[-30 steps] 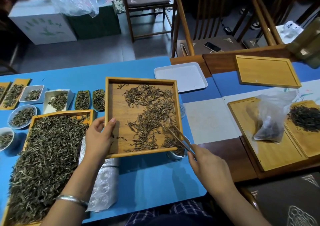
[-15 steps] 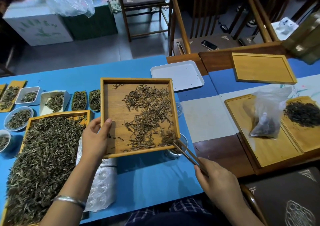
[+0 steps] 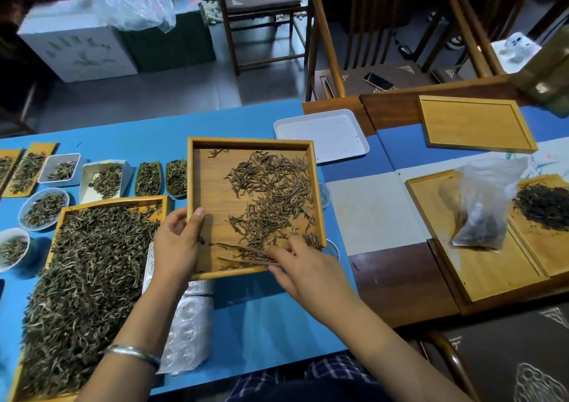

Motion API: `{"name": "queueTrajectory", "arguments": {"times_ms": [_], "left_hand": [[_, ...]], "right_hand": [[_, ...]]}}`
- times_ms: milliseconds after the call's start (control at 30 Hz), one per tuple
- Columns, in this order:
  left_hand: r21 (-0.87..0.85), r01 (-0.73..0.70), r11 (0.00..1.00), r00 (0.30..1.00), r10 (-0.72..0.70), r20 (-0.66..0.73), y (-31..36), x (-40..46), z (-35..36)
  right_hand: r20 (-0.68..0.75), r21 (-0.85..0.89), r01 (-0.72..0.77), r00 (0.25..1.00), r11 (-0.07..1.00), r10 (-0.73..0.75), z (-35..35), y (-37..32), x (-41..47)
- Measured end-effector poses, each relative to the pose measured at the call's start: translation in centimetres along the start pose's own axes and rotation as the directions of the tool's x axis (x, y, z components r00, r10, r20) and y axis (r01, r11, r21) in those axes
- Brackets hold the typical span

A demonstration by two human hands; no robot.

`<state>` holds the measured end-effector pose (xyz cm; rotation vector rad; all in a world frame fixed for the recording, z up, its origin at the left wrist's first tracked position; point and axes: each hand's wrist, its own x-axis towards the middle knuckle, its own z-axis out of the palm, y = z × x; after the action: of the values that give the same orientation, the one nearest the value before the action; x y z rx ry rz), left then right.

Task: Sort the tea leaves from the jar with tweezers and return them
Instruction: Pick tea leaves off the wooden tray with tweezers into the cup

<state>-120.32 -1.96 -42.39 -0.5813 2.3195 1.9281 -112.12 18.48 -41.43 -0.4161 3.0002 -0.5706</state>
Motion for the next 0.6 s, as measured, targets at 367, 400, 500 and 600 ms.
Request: {"name": "queueTrajectory", "arguments": {"times_ms": [367,400,500,600], "left_hand": [[0.032,-0.035,0.999,0.999,0.035,0.001,0.2,0.1,0.0],[0.029,-0.031,0.999,1.000,0.031,0.001,0.2,0.1,0.0],[0.025,-0.024,0.999,1.000,0.024,0.001,0.2,0.1,0.0],[0.032,-0.034,0.999,0.999,0.034,0.003,0.2,0.1,0.0]], "right_hand": [[0.040,-0.019,-0.117,0.992,0.993,0.117,-0.7,3.2,-2.9],[0.038,-0.033,-0.127,0.991,0.991,0.129,-1.0,3.5,-3.2],[0.039,-0.088,-0.152,0.987,0.984,0.156,-1.4,4.3,-3.8],[0.044,-0.113,-0.170,0.983,0.979,0.176,-1.3,5.2,-4.2]]}}
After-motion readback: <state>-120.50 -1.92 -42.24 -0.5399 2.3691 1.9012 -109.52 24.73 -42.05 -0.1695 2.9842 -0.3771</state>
